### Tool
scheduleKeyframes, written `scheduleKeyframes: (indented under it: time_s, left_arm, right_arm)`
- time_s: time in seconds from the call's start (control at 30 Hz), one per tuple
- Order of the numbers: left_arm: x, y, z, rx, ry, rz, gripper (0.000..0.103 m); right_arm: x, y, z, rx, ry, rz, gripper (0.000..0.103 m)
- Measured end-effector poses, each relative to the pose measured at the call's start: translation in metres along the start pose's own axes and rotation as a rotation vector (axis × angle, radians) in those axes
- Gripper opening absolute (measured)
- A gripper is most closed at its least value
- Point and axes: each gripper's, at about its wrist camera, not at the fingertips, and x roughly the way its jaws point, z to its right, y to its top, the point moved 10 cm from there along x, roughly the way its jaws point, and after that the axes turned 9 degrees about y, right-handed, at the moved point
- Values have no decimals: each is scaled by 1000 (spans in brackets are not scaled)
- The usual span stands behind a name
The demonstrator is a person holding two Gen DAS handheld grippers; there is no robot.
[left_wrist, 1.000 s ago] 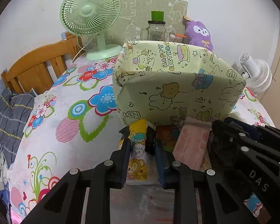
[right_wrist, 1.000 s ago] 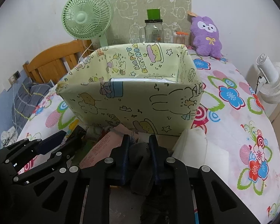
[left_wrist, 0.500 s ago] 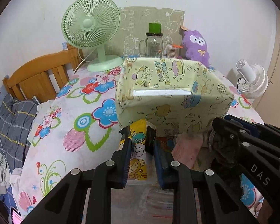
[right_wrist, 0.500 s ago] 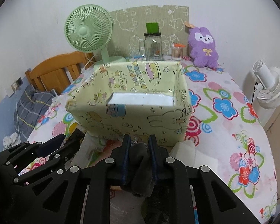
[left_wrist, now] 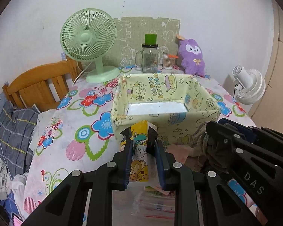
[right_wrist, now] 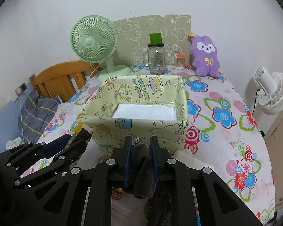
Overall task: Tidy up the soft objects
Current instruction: 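Lift the snack packet with the left gripper while the right gripper carries the grey cloth over the box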
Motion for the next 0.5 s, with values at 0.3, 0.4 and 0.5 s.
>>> scheduleKeyframes:
  time_s: [0.3, 0.4, 0.5]
  left_arm:
    - [-24, 12, 11, 1, -21, 41, 22]
    - [-32, 17, 14, 4, -29, 58, 22]
    - [-40, 23, 16, -1, -39, 72, 22]
  right_arm:
    - [-23, 11, -4, -14, 4, 31, 22]
    - [-31, 15, -5, -19, 3, 47, 22]
    - [-40, 20, -6, -23, 1, 64, 22]
